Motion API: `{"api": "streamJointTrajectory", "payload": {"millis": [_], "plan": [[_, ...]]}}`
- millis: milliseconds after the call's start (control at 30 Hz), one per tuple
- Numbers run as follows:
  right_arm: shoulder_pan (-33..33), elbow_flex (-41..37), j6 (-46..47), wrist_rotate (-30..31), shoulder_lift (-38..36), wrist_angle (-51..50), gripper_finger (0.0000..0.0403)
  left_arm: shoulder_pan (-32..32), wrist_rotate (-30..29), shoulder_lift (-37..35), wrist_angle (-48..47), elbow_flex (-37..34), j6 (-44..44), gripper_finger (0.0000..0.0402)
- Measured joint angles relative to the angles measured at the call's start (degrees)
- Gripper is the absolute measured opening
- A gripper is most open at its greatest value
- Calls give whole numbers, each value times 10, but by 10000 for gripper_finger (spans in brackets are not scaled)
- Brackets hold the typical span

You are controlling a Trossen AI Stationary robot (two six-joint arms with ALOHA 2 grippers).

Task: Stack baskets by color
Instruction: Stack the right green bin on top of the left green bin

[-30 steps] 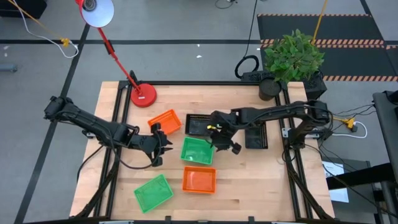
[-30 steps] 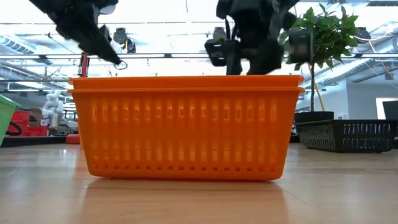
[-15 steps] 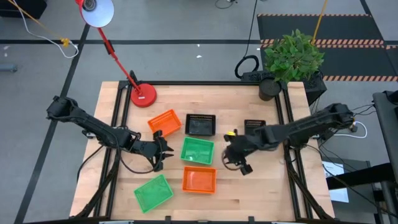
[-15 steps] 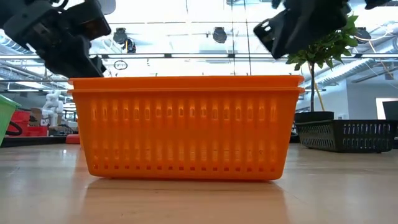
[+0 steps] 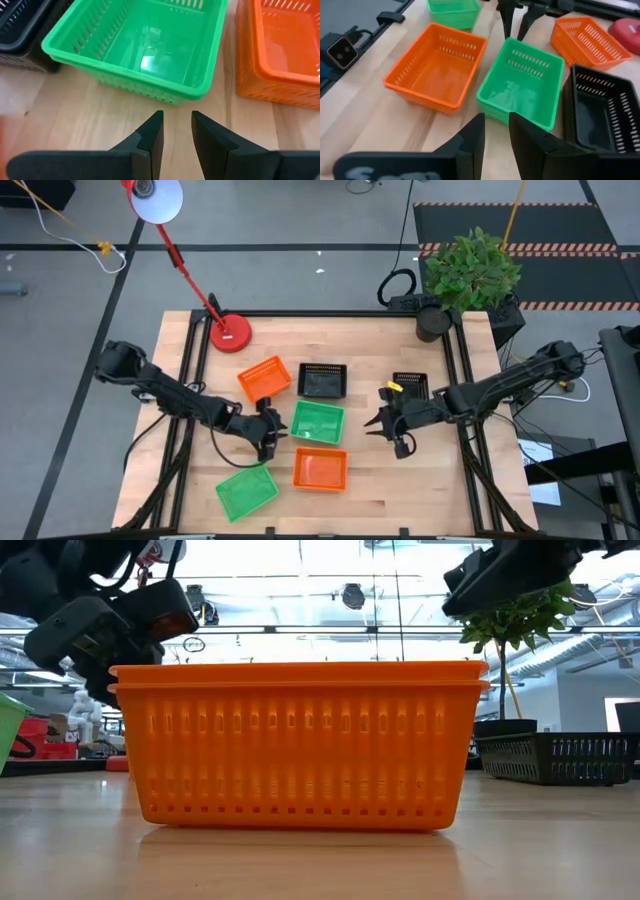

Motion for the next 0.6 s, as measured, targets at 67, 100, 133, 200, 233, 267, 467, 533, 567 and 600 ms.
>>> {"api": "streamJointTrajectory", "payload": {"millis": [67, 100, 133, 200, 233, 267, 467, 533, 567, 600], "plan": [[-1, -3, 0, 0, -2, 1, 81, 0, 0, 8, 12, 0, 2, 101], [-1, -5, -1, 0, -3, 1, 81, 0, 0, 10, 15, 0, 2, 101], [-1, -7, -1, 0, -3, -1, 81, 0, 0, 11, 18, 0, 2, 101], [-1, -8, 0, 0, -3, -1, 81, 0, 0, 15, 29, 0, 2, 101], [-1, -8, 0, 0, -3, -1, 81, 0, 0, 15, 30, 0, 3, 101], [-1, -8, 0, 0, -3, -1, 81, 0, 3, 15, 35, 0, 4, 101], [0, -8, 0, -1, -3, -1, 81, 0, 14, 15, 43, 0, 11, 101], [0, -8, 0, -1, -3, -1, 81, 0, 14, 15, 43, 0, 11, 101], [0, -8, 0, -1, -3, -1, 81, 0, 14, 15, 44, 0, 12, 101], [0, -8, 0, -1, -3, -1, 81, 0, 14, 15, 46, 0, 14, 101]]}}
